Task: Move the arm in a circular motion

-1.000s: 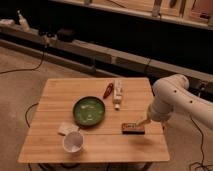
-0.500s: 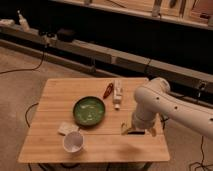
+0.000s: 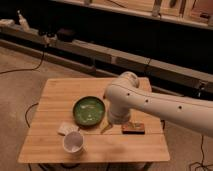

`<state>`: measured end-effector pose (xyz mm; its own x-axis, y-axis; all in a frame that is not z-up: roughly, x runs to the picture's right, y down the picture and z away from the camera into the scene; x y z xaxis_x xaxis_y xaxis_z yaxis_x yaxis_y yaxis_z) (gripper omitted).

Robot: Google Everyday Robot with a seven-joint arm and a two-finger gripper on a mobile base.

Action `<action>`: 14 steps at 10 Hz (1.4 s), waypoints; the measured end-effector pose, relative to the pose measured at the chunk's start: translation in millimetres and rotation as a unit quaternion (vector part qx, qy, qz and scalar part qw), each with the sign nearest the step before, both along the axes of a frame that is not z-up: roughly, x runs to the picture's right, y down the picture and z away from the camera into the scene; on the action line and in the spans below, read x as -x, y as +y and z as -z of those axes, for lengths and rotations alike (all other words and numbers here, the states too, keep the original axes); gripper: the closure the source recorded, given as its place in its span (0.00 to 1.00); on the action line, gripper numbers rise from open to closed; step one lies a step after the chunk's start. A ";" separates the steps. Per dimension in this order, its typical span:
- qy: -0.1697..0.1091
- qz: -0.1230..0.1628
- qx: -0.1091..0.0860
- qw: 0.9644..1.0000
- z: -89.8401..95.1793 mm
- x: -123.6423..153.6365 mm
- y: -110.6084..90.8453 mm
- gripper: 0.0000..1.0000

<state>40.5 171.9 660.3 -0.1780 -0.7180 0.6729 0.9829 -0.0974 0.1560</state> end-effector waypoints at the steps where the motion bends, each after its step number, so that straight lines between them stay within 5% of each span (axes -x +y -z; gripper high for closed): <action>1: -0.011 0.011 -0.008 1.000 -2.3 10.7 -9.0 0.20; 4: -0.021 0.025 -0.029 0.999 -23.1 6.4 -43.2 0.20; 8: 0.015 -0.024 -0.025 0.999 -58.2 -73.8 -56.7 0.20; 11: 0.073 -0.079 -0.006 0.994 -63.3 -152.6 -31.9 0.20; 14: 0.119 -0.112 0.028 0.986 -47.0 -189.5 16.1 0.20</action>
